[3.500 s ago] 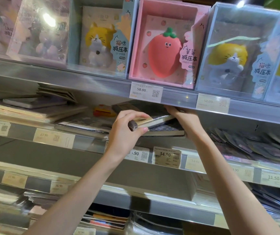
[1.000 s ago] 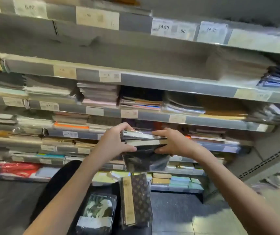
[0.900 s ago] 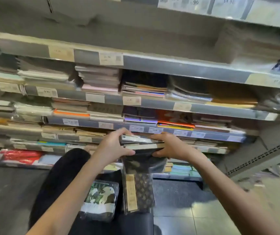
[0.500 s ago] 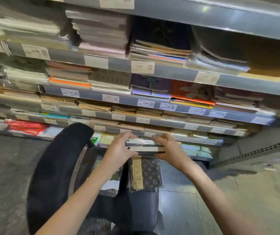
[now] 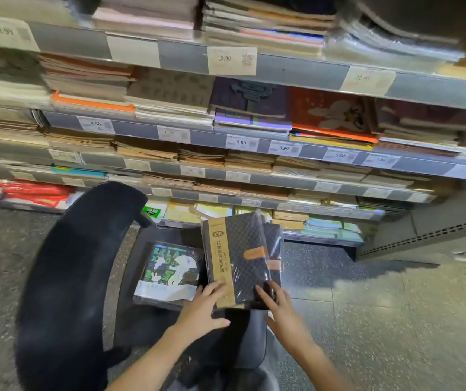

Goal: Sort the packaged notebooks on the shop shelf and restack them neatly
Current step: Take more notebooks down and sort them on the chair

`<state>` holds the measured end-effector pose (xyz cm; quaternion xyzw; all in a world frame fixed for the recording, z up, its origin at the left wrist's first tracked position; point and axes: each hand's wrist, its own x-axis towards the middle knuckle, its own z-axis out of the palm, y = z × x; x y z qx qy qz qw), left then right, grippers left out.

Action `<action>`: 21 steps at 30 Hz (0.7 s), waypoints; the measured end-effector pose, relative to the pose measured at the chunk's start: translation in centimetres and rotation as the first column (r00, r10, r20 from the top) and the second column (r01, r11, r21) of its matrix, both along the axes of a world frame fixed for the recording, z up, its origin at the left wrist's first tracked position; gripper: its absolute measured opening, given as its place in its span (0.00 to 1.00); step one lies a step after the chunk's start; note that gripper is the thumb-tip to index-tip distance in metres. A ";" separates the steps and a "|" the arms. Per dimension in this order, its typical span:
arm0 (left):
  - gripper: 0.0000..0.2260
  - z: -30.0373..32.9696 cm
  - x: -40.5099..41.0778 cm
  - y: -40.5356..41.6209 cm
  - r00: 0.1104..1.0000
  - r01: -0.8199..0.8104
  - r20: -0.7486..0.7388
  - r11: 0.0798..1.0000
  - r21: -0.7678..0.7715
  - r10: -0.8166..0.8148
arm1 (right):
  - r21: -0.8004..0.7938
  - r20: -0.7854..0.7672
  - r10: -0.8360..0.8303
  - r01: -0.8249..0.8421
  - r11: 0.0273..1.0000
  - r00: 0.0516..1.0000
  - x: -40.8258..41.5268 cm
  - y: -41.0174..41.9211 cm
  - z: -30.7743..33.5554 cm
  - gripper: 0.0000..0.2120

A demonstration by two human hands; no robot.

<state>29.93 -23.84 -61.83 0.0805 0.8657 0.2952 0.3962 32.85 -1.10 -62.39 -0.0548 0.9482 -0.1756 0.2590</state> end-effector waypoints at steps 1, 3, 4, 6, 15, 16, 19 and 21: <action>0.35 -0.2 -0.1 0.2 0.999 0.042 -0.016 0.996 -0.078 -0.044 | 0.015 -0.023 0.043 -0.042 0.999 0.999 0.0 0.0 -0.1 0.35; 0.35 -0.1 -0.3 0.7 0.995 0.084 -0.036 0.979 -0.184 -0.092 | 0.073 -0.033 0.093 -0.090 0.993 0.995 -0.6 0.1 0.1 0.41; 0.35 -0.1 -0.4 0.9 0.993 0.104 -0.040 0.972 -0.213 -0.115 | 0.107 -0.025 0.092 -0.089 0.990 0.995 -0.8 0.1 0.1 0.43; 0.37 -0.1 -0.4 1.1 0.983 0.153 -0.058 0.954 -0.260 -0.173 | 0.114 -0.043 0.104 -0.098 0.989 0.994 -1.0 0.1 0.1 0.40; 0.27 1.3 -1.6 1.7 0.968 0.210 -0.060 0.918 -0.335 -0.243 | 0.078 0.046 0.079 -0.082 0.994 0.996 -1.9 -0.1 1.7 0.27; 0.26 1.7 -2.0 1.7 0.968 0.217 -0.047 0.918 -0.332 -0.246 | 0.085 0.046 0.076 -0.079 0.993 0.996 -2.2 -0.1 1.9 0.26; 0.23 3.3 -3.1 1.9 0.970 0.213 -0.044 0.928 -0.305 -0.237 | 0.087 0.037 0.036 -0.039 0.995 0.999 -3.2 0.0 3.2 0.24; 0.21 4.6 -4.1 2.2 0.973 0.201 -0.051 0.939 -0.280 -0.223 | 0.073 0.024 0.017 -0.019 0.997 1.000 -4.0 0.1 4.3 0.24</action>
